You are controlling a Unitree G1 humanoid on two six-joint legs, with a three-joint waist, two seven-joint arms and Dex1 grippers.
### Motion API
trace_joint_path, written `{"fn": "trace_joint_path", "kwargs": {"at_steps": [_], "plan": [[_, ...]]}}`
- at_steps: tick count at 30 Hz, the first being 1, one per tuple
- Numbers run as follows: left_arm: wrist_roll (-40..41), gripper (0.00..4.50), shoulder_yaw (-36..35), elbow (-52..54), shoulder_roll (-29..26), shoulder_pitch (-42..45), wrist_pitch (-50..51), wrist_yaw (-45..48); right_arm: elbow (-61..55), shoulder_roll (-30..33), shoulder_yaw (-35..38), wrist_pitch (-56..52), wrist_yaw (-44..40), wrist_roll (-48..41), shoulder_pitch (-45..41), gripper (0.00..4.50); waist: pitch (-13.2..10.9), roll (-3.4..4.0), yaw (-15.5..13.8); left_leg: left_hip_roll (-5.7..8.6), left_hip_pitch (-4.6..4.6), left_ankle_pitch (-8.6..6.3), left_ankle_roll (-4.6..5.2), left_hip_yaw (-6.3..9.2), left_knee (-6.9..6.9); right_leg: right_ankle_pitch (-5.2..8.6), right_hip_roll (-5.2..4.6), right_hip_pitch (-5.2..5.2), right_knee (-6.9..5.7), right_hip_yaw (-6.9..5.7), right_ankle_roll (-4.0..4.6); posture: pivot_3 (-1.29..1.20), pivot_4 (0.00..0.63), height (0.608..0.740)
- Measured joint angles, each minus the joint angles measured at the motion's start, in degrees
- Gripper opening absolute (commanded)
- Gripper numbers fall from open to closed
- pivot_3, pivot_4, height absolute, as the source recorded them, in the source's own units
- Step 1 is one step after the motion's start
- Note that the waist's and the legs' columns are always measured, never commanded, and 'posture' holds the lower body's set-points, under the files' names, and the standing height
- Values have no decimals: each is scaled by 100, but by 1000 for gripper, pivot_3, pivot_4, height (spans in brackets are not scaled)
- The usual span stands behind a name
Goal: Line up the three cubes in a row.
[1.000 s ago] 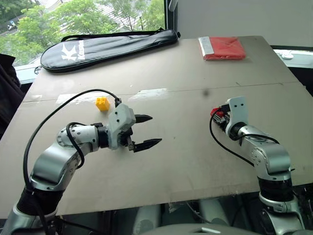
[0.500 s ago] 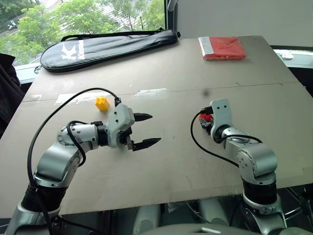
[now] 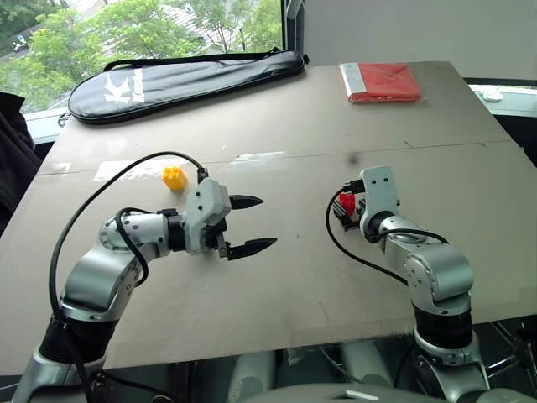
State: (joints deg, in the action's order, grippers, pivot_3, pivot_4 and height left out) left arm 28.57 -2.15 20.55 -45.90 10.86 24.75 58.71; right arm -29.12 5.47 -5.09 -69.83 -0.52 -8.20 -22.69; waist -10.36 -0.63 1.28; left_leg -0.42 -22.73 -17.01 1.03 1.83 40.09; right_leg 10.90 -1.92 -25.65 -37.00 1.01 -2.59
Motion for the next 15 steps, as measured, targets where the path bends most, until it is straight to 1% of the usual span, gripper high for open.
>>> {"fn": "trace_joint_path", "kwargs": {"at_steps": [4, 10, 15], "plan": [[20, 4500, -75, 75, 1, -325, 25, -87, -96, 253, -65, -2, -143, 1, 19, 4476, 0, 0, 18, 0, 0, 0, 0, 1, 0, 1, -1, 0, 0, -1, -1, 0, 150, 701], [86, 4500, -89, 269, 6, -376, 132, -273, -95, 493, -190, 4, -294, 18, 117, 4476, 0, 0, 48, 0, 0, 0, 0, 1, 0, 3, -1, 1, -1, 0, -6, 0, 150, 701], [93, 4500, -223, 372, -1, -456, 167, -307, -95, 491, -200, 26, -405, -8, 115, 4476, 0, 0, 90, 0, 1, 0, 0, 1, 0, 0, 0, 0, -1, -1, -1, 0, 150, 701]]}}
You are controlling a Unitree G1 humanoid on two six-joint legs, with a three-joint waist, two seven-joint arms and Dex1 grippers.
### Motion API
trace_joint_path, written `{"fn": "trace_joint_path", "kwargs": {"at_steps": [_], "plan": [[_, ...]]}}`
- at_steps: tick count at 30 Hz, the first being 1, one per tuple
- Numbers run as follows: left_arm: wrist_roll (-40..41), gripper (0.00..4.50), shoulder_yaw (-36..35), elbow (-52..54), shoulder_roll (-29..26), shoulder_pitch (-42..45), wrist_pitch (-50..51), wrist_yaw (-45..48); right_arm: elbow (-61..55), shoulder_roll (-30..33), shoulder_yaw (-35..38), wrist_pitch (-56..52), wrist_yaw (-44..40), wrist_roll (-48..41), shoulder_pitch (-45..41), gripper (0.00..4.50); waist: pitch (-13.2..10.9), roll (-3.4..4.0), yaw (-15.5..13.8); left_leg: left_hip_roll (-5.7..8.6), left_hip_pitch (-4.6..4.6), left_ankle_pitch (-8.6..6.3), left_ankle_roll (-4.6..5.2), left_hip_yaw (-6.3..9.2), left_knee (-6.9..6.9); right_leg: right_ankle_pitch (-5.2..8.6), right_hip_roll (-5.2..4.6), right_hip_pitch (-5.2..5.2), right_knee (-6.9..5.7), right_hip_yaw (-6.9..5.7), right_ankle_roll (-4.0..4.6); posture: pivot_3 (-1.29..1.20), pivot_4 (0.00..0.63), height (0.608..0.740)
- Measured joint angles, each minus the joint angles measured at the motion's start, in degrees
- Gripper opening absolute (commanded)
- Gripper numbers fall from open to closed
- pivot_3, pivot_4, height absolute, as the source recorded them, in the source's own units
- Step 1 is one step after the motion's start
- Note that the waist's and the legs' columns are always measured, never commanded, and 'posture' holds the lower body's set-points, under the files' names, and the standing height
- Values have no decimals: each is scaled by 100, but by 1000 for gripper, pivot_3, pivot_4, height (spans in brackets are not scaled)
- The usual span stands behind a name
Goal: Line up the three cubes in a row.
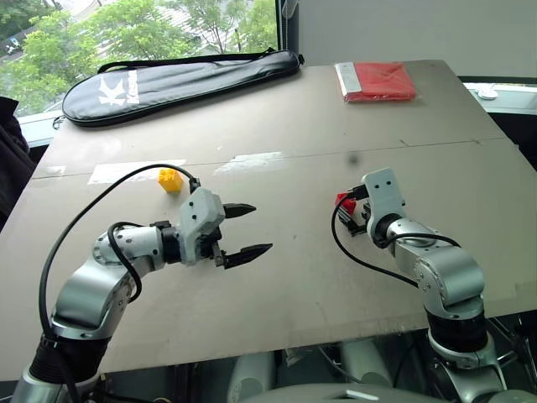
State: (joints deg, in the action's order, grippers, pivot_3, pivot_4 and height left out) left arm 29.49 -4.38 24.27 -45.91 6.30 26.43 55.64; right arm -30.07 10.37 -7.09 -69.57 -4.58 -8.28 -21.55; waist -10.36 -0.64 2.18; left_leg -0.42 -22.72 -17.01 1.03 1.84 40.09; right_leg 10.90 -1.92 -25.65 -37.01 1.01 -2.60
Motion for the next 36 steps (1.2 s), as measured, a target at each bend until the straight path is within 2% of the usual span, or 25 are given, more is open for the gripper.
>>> {"fn": "trace_joint_path", "kwargs": {"at_steps": [5, 9, 12, 17, 22, 29, 36], "plan": [[104, 4500, -271, 240, 71, -316, 135, -249, -135, 164, -74, 242, -371, -168, 36, 4476, 0, 0, 9, -2, 0, 0, 0, 6, 0, 2, -2, 0, 1, 1, -3, 0, 150, 701], [175, 4500, -852, 488, 326, -669, 181, -759, -550, 493, 75, 772, -1066, -603, 383, 4476, 0, -1, -3, -3, 0, 0, 0, 11, 0, 2, -4, 1, 1, 0, -3, 0, 150, 701], [182, 4500, -1465, 468, 466, -966, 164, -1098, -698, 999, 383, 1256, -1626, -880, 895, 4476, 2, -4, -15, -1, 1, 0, 0, 9, 1, 10, -7, 3, 2, 2, -17, 0, 150, 701], [-65, 4500, -1913, 63, 427, -1676, -215, -957, -999, 1653, 1106, 2178, -2964, -1752, 1725, 4476, 2, -3, -8, -6, 12, 0, 1, 0, 0, 24, -2, 8, 1, 4, -4, 0, 150, 701], [-253, 4500, -1995, -567, 477, -1925, -750, -742, -989, 2096, 1317, 2768, -3967, -2353, 2134, 4476, 4, -9, -20, -9, 23, 0, 1, -5, 4, 25, 0, 18, -5, 2, 4, 0, 150, 701], [-713, 4500, -1403, -2548, 304, -875, -1912, 252, -807, 2379, 1196, 3252, -4874, -2873, 2404, 4476, 10, -20, -129, -6, 24, 1, 1, -9, 14, 23, 3, 18, -15, 2, 8, 0, 150, 701], [-942, 4500, -850, -4245, 57, 103, -2749, 1415, -468, 2490, 1122, 3860, -5299, -2861, 2402, 4476, 12, -24, -142, -8, 20, 0, 1, -16, 15, 19, -1, 16, -9, 3, 2, 0, 150, 701]]}}
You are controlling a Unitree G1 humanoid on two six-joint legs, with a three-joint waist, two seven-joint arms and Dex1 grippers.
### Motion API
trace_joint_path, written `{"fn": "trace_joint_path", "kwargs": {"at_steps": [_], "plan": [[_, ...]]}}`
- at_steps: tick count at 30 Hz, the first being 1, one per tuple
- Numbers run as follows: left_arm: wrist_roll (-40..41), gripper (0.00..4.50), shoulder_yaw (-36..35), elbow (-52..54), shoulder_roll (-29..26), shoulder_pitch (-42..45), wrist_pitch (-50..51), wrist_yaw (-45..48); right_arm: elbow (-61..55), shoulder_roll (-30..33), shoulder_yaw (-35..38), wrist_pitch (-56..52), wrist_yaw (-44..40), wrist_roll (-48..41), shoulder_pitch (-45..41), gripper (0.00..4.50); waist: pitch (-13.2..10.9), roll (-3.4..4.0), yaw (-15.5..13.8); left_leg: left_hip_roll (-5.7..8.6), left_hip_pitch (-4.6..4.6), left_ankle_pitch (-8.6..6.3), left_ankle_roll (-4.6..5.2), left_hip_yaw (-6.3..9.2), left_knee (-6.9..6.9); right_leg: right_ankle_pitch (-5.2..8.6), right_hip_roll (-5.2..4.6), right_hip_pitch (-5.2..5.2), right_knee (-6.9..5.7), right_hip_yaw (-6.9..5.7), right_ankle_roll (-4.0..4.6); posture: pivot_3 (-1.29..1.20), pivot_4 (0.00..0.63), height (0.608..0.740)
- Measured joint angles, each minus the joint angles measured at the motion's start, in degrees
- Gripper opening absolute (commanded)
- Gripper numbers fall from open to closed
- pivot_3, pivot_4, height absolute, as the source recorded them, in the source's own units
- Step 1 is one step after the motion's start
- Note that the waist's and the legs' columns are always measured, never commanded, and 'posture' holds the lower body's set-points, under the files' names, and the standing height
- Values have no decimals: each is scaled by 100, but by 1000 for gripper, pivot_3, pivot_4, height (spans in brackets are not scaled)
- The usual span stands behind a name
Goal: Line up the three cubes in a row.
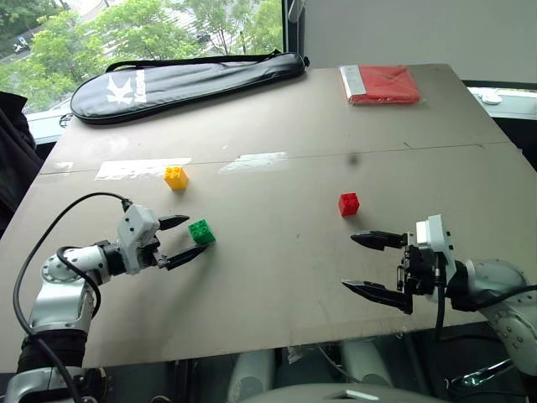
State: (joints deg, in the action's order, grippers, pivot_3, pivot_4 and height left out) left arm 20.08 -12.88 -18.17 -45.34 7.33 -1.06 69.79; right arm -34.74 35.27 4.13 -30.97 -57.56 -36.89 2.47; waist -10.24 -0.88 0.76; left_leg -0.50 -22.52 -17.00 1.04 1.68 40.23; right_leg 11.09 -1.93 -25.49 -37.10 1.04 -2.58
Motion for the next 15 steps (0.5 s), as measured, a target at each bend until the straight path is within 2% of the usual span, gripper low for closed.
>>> {"fn": "trace_joint_path", "kwargs": {"at_steps": [3, 8, 15], "plan": [[-94, 3728, 194, -452, -4, 271, -250, 318, 66, 6, -35, 268, -143, 18, -4, 4500, 0, 0, -4, -2, -1, 0, 0, 1, 0, -7, 0, -1, -1, -1, -10, 0, 150, 701], [-250, 1336, 443, -960, 32, 692, -696, 604, 163, 13, -33, 540, -212, -25, 52, 4500, 2, -3, -16, -2, 0, 0, 0, 3, 3, -9, -1, 1, -5, -2, -11, 0, 150, 701], [-303, 1293, 610, -964, 106, 847, -693, 623, 218, 55, -9, 768, -291, -72, 237, 4500, 2, -3, -26, 0, 0, 0, 0, 5, 4, -19, -1, 1, -7, -3, -6, 0, 150, 701]]}}
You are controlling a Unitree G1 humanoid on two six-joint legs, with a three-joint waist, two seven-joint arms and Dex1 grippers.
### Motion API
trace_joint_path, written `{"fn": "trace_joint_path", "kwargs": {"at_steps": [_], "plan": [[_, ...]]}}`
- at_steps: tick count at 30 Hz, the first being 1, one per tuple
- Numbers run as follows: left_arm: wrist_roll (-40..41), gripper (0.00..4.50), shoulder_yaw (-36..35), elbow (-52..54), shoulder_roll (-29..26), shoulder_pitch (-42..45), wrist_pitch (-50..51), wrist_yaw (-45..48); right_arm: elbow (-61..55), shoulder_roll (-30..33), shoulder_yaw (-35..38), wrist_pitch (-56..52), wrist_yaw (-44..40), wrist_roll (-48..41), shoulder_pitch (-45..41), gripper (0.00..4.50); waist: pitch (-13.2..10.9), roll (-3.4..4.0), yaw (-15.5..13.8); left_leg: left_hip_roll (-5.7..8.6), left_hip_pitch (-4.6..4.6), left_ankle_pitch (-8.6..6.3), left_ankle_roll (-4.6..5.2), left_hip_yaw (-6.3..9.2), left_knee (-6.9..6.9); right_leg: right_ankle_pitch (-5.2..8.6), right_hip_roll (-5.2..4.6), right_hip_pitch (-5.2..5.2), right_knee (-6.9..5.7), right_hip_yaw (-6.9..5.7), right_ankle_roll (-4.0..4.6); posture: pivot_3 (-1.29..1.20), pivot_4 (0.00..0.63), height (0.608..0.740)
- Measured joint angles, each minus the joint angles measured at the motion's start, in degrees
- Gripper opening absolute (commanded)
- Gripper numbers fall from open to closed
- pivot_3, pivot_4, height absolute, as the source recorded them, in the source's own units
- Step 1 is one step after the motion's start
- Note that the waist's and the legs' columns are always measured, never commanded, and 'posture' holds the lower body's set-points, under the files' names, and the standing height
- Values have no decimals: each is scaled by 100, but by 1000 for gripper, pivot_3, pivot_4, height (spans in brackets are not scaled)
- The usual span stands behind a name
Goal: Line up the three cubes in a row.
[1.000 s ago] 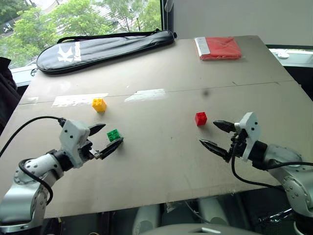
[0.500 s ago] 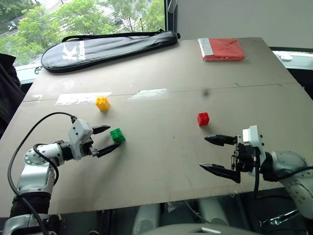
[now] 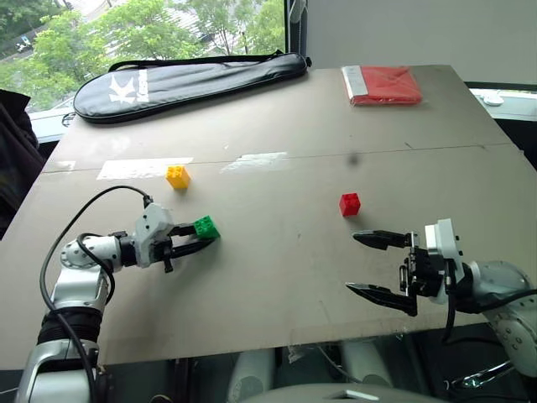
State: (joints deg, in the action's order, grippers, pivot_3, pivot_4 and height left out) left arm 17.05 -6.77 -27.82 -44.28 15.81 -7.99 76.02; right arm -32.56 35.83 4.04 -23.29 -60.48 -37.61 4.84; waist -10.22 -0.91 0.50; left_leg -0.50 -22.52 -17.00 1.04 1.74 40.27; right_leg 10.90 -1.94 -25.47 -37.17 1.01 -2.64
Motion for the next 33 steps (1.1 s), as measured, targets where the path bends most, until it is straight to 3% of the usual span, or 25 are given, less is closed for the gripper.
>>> {"fn": "trace_joint_path", "kwargs": {"at_steps": [10, 14, 21, 33], "plan": [[-467, 1293, 1295, 508, 1008, 1294, 540, -26, 893, -67, 615, 956, -151, 148, 245, 4500, 5, -8, -100, 12, 3, 0, 0, -3, 17, 0, 0, 5, -21, 7, -3, 0, 150, 701], [-941, 1293, 1868, -342, 1821, 2455, 426, -160, 1099, -69, 714, 1207, -126, 243, 219, 4500, 5, -8, -104, 17, 4, 1, 1, -2, 23, 0, 2, 5, -33, 12, -2, 0, 150, 701], [-1452, 1293, 2192, -2118, 2889, 3458, 79, -386, 1102, -227, 811, 1358, 165, 318, 410, 4500, 4, -10, 25, 18, 3, 1, 2, -4, 22, 7, 3, 1, -42, 19, -12, 0, 150, 701], [-1764, 1293, 2216, -3107, 2967, 3889, -549, -594, 1043, -229, 830, 1369, 331, 295, 581, 4500, 4, -10, 31, 17, 19, 1, 3, -7, 22, 9, 6, 5, -54, 25, -15, 0, 150, 701]]}}
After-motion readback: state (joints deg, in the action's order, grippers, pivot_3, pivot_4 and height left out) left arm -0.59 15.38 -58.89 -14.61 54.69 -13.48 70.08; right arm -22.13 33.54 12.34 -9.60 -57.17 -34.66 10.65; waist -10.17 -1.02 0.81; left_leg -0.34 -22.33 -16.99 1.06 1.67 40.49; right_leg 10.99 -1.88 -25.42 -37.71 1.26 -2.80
